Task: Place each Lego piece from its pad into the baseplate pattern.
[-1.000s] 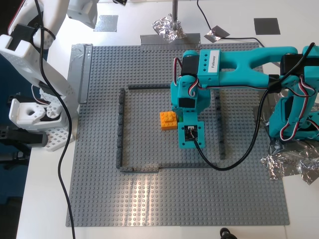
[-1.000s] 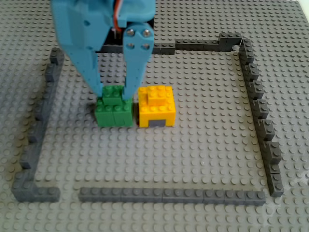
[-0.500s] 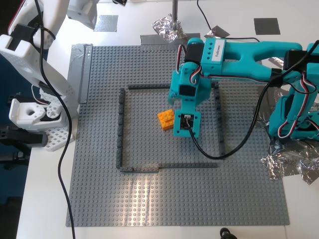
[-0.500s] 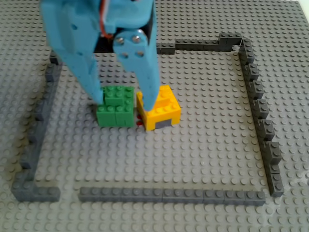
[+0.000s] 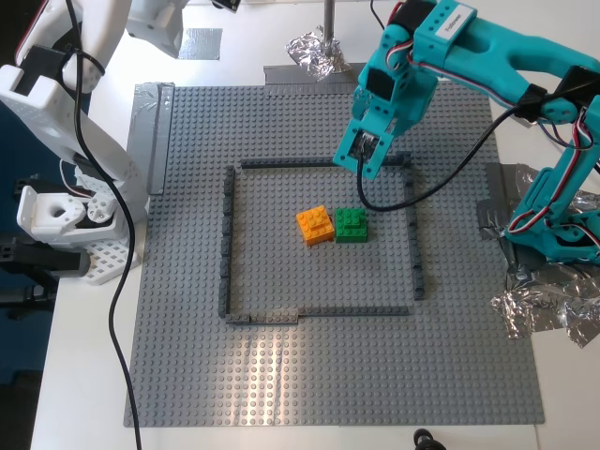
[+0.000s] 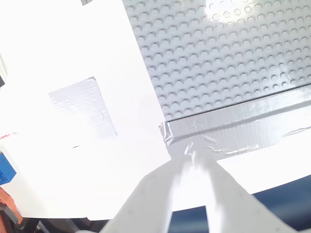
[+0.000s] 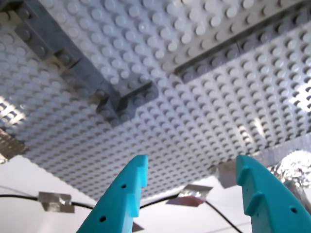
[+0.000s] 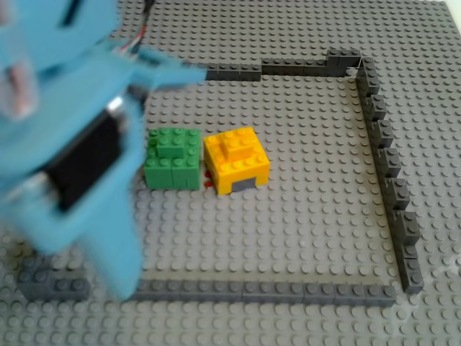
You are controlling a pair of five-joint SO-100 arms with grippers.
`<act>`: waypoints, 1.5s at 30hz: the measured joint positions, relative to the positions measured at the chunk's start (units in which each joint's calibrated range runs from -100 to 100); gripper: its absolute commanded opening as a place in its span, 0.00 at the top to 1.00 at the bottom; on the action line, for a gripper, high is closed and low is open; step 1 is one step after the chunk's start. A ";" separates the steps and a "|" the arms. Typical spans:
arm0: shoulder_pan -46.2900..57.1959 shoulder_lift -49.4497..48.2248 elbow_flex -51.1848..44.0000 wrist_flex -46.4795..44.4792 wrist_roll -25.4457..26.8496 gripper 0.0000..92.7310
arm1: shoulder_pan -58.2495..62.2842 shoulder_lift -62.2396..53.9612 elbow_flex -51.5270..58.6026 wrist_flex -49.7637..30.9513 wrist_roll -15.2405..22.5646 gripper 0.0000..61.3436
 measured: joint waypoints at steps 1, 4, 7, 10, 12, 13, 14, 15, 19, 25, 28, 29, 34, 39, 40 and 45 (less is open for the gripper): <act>0.89 -0.25 0.00 0.00 0.00 0.85 | 0.36 0.00 0.00 0.16 0.10 1.00; 5.03 -1.52 0.00 0.00 0.00 0.87 | 0.91 0.00 -1.35 0.48 0.44 1.00; 8.51 -2.62 0.00 0.09 0.00 0.87 | 0.73 0.00 -1.45 0.48 0.64 1.00; 13.69 -3.04 0.00 0.09 0.00 0.87 | 0.91 0.00 -1.45 0.48 0.64 1.00; 15.32 -3.04 0.00 0.00 0.00 0.87 | 0.91 0.00 -1.45 0.48 0.64 1.00; 16.28 -3.04 0.00 0.17 0.00 0.87 | 0.91 0.00 -1.45 0.48 0.64 1.00; 17.68 -3.04 0.00 0.17 0.00 0.87 | 0.91 0.00 -1.45 0.48 0.64 1.00; 19.39 -3.13 0.00 0.26 0.00 0.87 | 0.91 0.00 -1.45 0.48 0.64 1.00; 23.23 -3.13 0.00 0.17 -0.05 0.87 | 0.91 0.00 -1.45 0.48 0.64 1.00; 28.63 -3.13 0.00 0.26 -0.05 0.87 | 0.91 0.00 -1.45 0.48 0.64 1.00; 31.89 -3.21 0.00 -0.43 -0.05 0.87 | 0.91 0.00 -1.45 0.48 0.64 1.00; 31.82 -3.21 0.00 -0.35 -0.05 0.87 | 0.91 0.00 -1.45 0.48 0.64 1.00; 35.37 -3.30 0.00 -0.52 0.00 0.87 | 0.91 0.00 -1.45 0.48 0.64 1.00; 37.74 -3.30 0.00 -3.57 0.16 0.87 | 0.91 0.00 -1.45 0.48 0.64 1.00; 37.59 -3.30 0.00 -3.74 0.21 0.87 | 0.91 0.00 -1.45 0.48 0.64 1.00; 39.14 -3.30 -0.78 -3.74 -0.10 0.87 | 0.91 0.00 -1.45 0.48 0.64 1.00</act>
